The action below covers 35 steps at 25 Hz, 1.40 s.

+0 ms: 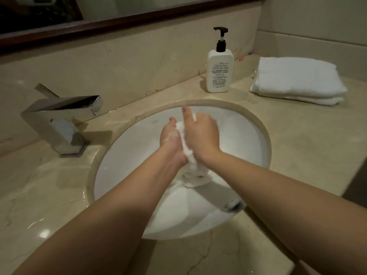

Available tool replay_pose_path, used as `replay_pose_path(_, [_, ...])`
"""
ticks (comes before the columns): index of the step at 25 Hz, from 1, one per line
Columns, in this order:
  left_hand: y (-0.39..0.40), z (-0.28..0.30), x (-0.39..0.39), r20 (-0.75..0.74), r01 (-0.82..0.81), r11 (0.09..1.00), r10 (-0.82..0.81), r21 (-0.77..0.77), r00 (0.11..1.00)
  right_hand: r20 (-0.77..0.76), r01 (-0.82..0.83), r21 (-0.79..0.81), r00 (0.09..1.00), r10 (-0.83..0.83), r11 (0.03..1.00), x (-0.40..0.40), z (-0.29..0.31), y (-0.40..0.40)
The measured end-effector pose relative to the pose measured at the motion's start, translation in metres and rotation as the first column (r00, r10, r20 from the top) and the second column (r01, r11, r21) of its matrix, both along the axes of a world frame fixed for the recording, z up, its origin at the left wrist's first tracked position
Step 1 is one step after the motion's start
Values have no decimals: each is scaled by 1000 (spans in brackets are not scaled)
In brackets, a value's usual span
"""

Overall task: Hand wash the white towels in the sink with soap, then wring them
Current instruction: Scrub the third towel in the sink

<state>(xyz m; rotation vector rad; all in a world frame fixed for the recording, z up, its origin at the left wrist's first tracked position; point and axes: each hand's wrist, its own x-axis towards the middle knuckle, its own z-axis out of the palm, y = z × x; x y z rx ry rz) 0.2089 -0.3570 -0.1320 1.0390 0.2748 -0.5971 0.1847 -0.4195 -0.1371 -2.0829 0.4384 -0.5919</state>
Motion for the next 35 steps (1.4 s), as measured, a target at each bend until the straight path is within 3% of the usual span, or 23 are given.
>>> replay_pose_path(2, [4, -1, 7, 15, -61, 998, 61, -20, 998, 15, -143, -15, 990, 143, 990, -8, -5, 15])
replay_pose_path(6, [-4, 2, -3, -5, -59, 998, 59, 39, 998, -53, 67, 54, 997, -64, 996, 3, 7, -7])
replay_pose_path(9, [2, -3, -3, 1, -99, 995, 99, 15, 995, -11, -80, 58, 997, 80, 995, -10, 0, 13])
replay_pose_path(13, [-6, 9, -11, 16, -62, 995, 61, 82, 998, -15, 62, 106, 998, -60, 992, 2, 9, -11])
replay_pose_path(16, [-7, 13, -15, 54, -46, 995, 41, 92, 998, 22, 17, 264, 999, -24, 964, 5, 3, -23])
replay_pose_path(20, [6, 13, 1, 183, -180, 909, 117, 377, 976, 40, -43, 424, 999, 28, 905, -5, 16, -20])
replay_pose_path(24, [37, 21, 2, 374, -285, 832, 102, 475, 922, -70, -127, 579, 976, 204, 805, -15, 27, -15])
replay_pose_path(26, [57, 20, -3, 390, -184, 854, -23, 486, 920, -53, -193, 623, 956, 287, 758, -19, 29, -11])
replay_pose_path(28, [82, 18, -9, 376, -27, 875, -180, 484, 909, -64, -265, 567, 930, 362, 780, -21, 33, -4])
replay_pose_path(31, [118, 20, -16, 435, 84, 874, -319, 478, 842, -28, -416, 533, 861, 507, 737, -25, 41, 12])
replay_pose_path(35, [144, 21, -20, 507, -66, 812, -297, 580, 809, -32, -511, 547, 779, 627, 663, -24, 51, 30])
